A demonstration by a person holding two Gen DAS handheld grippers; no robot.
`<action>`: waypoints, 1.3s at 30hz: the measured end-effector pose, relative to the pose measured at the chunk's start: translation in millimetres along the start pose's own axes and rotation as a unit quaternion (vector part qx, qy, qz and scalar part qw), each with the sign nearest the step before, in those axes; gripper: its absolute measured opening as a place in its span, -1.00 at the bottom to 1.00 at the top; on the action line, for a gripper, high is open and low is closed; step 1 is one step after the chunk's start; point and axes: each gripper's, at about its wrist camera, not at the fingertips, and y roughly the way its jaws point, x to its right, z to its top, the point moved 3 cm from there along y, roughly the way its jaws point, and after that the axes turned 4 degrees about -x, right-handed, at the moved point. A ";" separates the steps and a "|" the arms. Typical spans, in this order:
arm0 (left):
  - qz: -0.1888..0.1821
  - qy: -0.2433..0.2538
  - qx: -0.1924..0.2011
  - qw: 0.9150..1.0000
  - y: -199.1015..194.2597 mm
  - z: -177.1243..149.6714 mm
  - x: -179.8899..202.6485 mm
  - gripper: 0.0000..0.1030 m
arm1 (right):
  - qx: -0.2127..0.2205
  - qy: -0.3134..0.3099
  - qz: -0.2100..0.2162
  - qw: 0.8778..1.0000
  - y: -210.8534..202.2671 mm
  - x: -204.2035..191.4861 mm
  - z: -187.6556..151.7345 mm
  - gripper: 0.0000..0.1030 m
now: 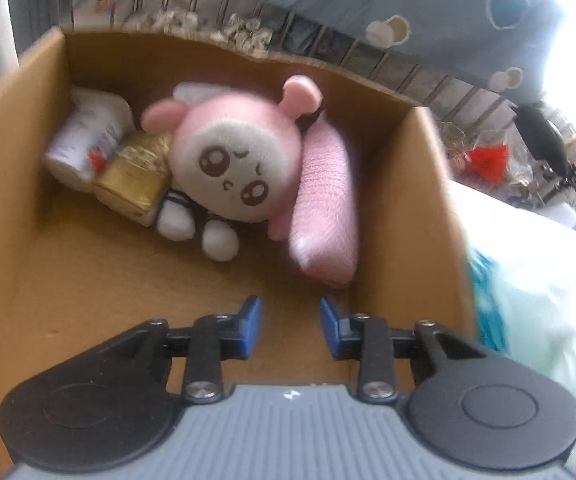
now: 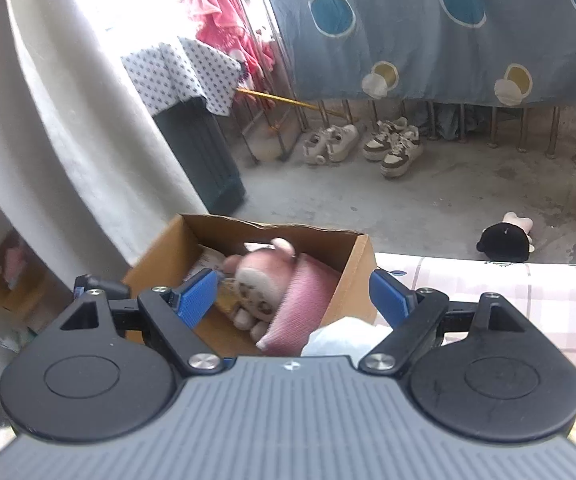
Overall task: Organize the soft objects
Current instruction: 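Move both tools back over the table toward the blue-green towel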
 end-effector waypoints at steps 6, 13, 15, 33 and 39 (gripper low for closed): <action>0.036 0.065 0.069 0.995 -95.6 -46.7 20.3 -0.09 | 0.036 0.009 0.002 0.999 -89.6 10.6 -28.7 0.63; 0.028 0.128 0.140 0.981 -175.6 -125.6 62.3 0.03 | 0.069 0.030 -0.030 0.997 -192.6 31.8 -91.4 0.67; 0.021 0.140 0.147 0.979 -191.7 -148.1 73.5 0.05 | 0.076 0.045 -0.032 0.996 -216.6 40.6 -114.2 0.67; -0.049 0.228 0.155 0.960 -183.4 -283.2 161.6 0.29 | 0.108 0.032 -0.136 0.984 -325.5 89.0 -303.9 0.71; -0.074 0.210 0.133 0.966 -135.2 -286.1 177.4 0.35 | 0.071 0.067 -0.128 0.987 -285.1 119.5 -315.0 0.75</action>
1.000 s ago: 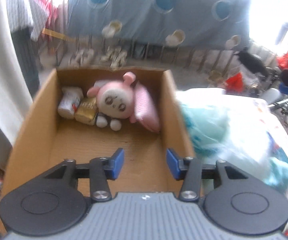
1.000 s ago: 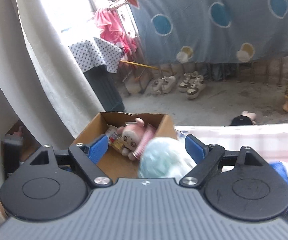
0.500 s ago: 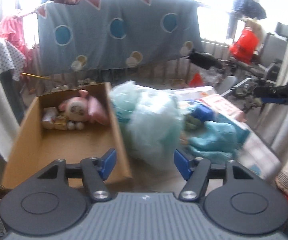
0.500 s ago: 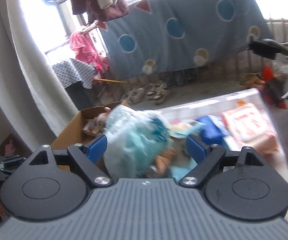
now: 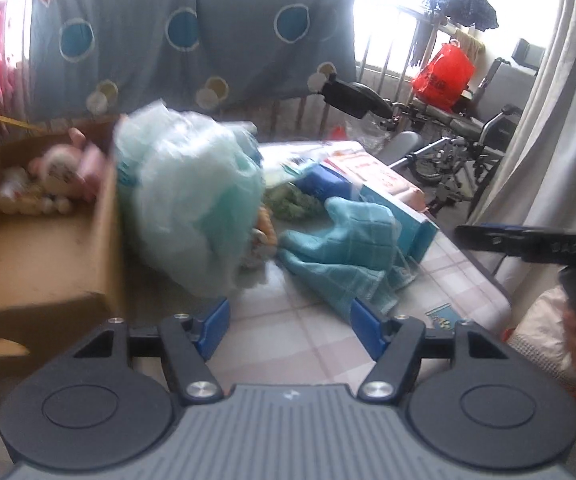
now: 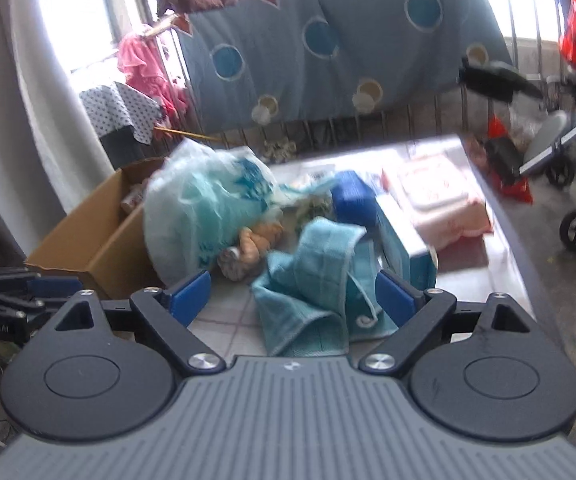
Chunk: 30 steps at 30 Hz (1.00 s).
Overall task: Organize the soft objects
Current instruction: 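Move both tools back over the table toward the blue-green towel, then grasp the blue-green towel with the left tool while the right tool grasps the white-blue box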
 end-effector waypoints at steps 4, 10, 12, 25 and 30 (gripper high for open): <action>-0.035 -0.030 -0.013 0.999 50.8 1.3 9.4 0.57 | -0.023 0.039 -0.021 0.999 44.4 20.0 -2.2 0.75; -0.046 -0.105 -0.064 0.991 127.4 14.5 6.7 0.58 | -0.040 0.116 -0.018 0.992 102.7 56.9 -10.0 0.18; -0.059 -0.133 -0.055 0.988 138.4 16.4 2.8 0.68 | -0.070 0.103 -0.035 0.992 124.7 61.7 -15.6 -0.08; -0.059 -0.171 -0.065 0.981 199.0 31.0 29.2 1.00 | -0.136 -0.068 -0.023 0.988 151.3 30.9 -19.4 -0.12; -0.032 -0.144 -0.040 0.988 212.9 35.8 42.9 1.00 | -0.135 -0.083 0.008 0.987 146.8 24.5 -26.0 -0.12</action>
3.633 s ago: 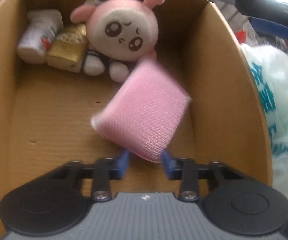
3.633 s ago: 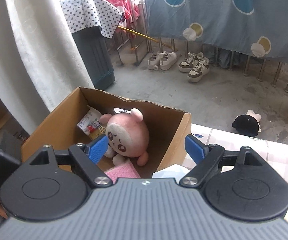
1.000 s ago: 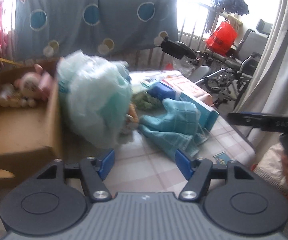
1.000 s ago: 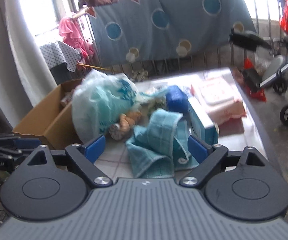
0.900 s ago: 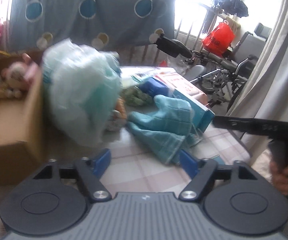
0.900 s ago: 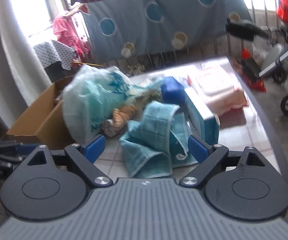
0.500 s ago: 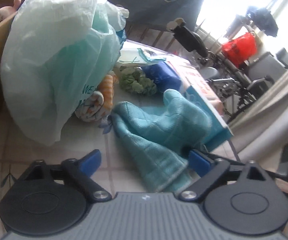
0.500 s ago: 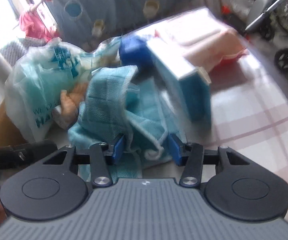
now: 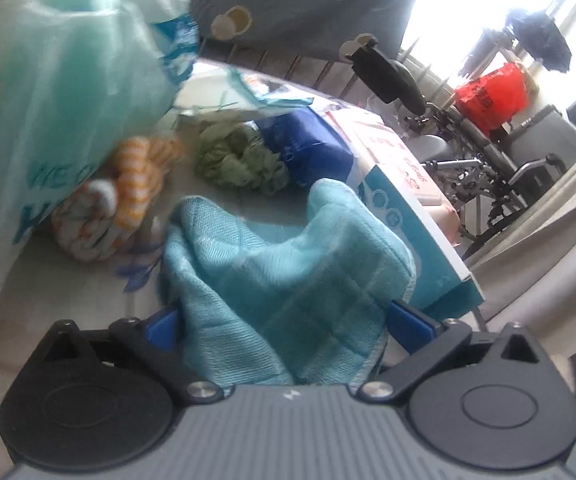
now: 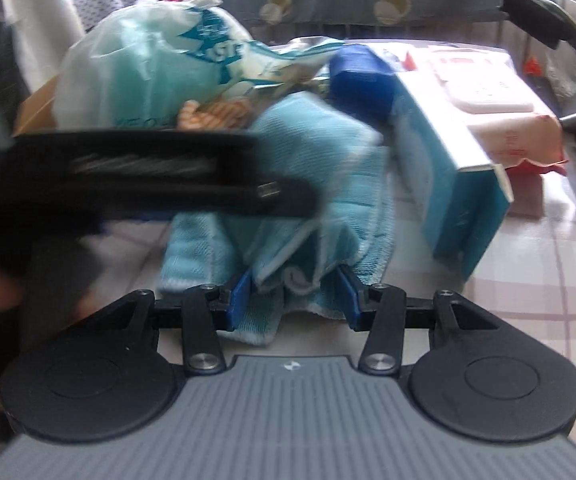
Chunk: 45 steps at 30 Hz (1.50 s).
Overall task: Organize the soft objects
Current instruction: 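Grasp the blue-green towel with the left tool while the right tool grasps the white-blue box, then carry the towel and white-blue box over the cardboard box with both tools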
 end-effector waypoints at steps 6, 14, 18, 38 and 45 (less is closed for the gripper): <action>0.103 0.132 0.007 0.986 7.2 -12.8 25.3 0.37 | -0.017 -0.010 0.019 1.000 -14.2 -3.6 -8.6 -0.12; 0.059 0.134 0.000 0.989 -15.3 -17.4 -0.9 -0.48 | 0.036 0.034 -0.052 0.997 -79.5 31.6 -3.0 0.57; 0.057 0.155 -0.008 0.986 -32.3 -28.6 -10.7 -0.48 | 0.074 0.067 -0.086 0.991 -81.6 62.6 19.9 0.72; 0.077 0.165 0.027 0.983 -94.7 -56.0 -28.2 -0.68 | 0.060 0.140 0.006 0.988 -63.7 42.1 15.3 -0.62; 0.061 0.190 0.082 0.976 -161.6 -57.6 -14.0 -0.68 | 0.095 0.190 0.069 0.975 -123.0 18.1 -2.2 -0.62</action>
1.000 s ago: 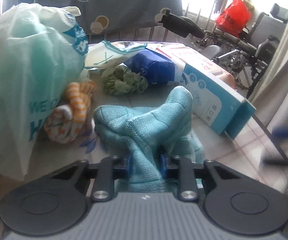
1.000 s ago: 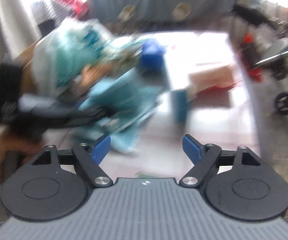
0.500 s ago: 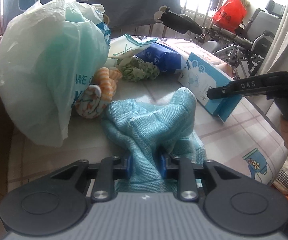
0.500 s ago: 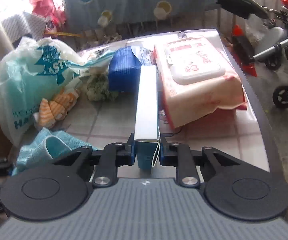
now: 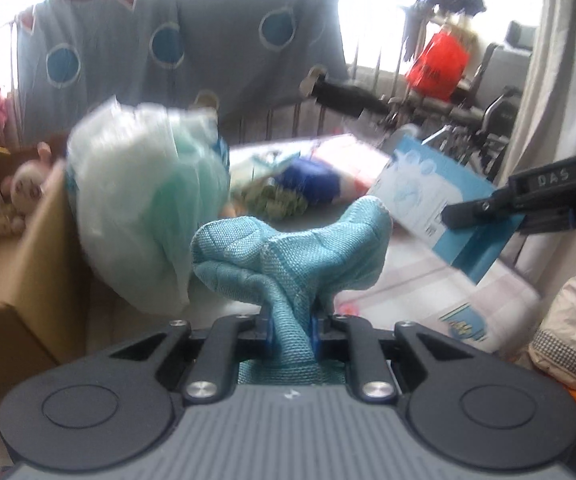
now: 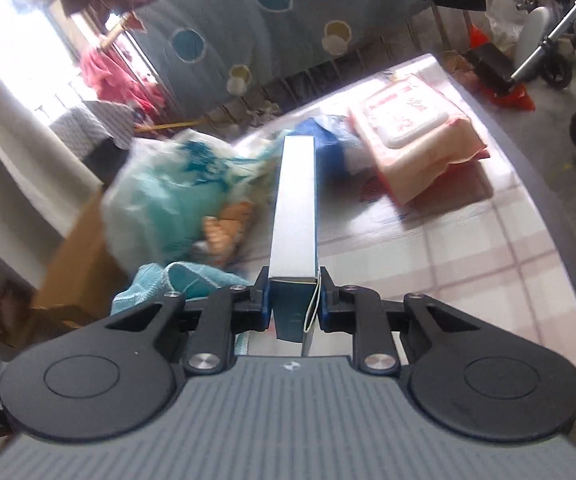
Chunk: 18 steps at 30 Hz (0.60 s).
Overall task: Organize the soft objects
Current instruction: 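Carry the towel and white-blue box over the cardboard box with both tools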
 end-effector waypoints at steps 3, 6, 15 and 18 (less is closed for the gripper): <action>-0.009 -0.003 0.022 1.000 -32.1 7.8 -6.8 -0.68 | 0.008 0.004 0.041 0.999 -18.0 -22.4 -2.1 -0.61; -0.010 -0.018 0.040 0.999 -69.7 20.6 -24.6 -0.68 | 0.007 0.012 0.088 0.996 -25.9 -48.8 1.1 -0.61; 0.129 -0.046 0.071 0.988 -144.0 81.1 -144.5 -0.68 | -0.012 0.000 0.190 0.982 24.5 -162.5 50.7 -0.59; 0.179 -0.061 0.037 0.981 -129.5 93.3 -204.1 -0.67 | -0.039 0.001 0.224 0.974 63.0 -196.6 67.8 -0.60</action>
